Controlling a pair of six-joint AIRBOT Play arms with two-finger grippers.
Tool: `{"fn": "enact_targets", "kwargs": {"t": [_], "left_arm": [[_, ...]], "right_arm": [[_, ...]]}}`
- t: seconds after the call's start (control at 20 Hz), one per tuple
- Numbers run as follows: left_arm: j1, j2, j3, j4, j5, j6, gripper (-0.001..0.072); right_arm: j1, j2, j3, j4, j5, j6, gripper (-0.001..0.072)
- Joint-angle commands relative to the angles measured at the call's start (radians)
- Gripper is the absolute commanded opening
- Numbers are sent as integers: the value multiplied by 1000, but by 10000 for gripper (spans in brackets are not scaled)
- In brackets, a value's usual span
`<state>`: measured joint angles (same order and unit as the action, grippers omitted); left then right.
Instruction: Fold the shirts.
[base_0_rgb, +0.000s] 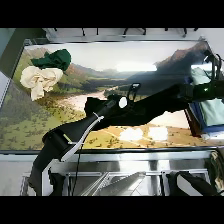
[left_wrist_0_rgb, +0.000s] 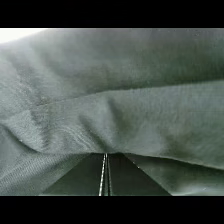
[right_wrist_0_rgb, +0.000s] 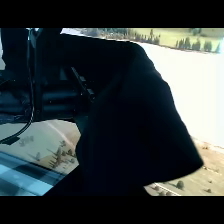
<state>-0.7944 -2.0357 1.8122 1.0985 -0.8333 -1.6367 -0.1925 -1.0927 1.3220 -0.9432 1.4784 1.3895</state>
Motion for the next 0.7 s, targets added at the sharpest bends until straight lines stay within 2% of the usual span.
{"fn": "enact_targets", "kwargs": {"t": [0.0,0.1,0.2,0.4,0.65], "left_arm": [[19,-17,80,10,-133,13,20],[63,57,46,47,-246,69,20],[118,177,-50,156,-327,84,20],[308,462,-274,293,-465,131,20],[627,707,-434,371,-524,137,20]], "right_arm": [[10,-27,18,5,11,5,22],[23,-52,18,5,3,11,22],[72,-79,18,5,-31,15,22],[255,-163,18,25,-166,56,22],[491,-345,22,187,-382,60,22]]}}
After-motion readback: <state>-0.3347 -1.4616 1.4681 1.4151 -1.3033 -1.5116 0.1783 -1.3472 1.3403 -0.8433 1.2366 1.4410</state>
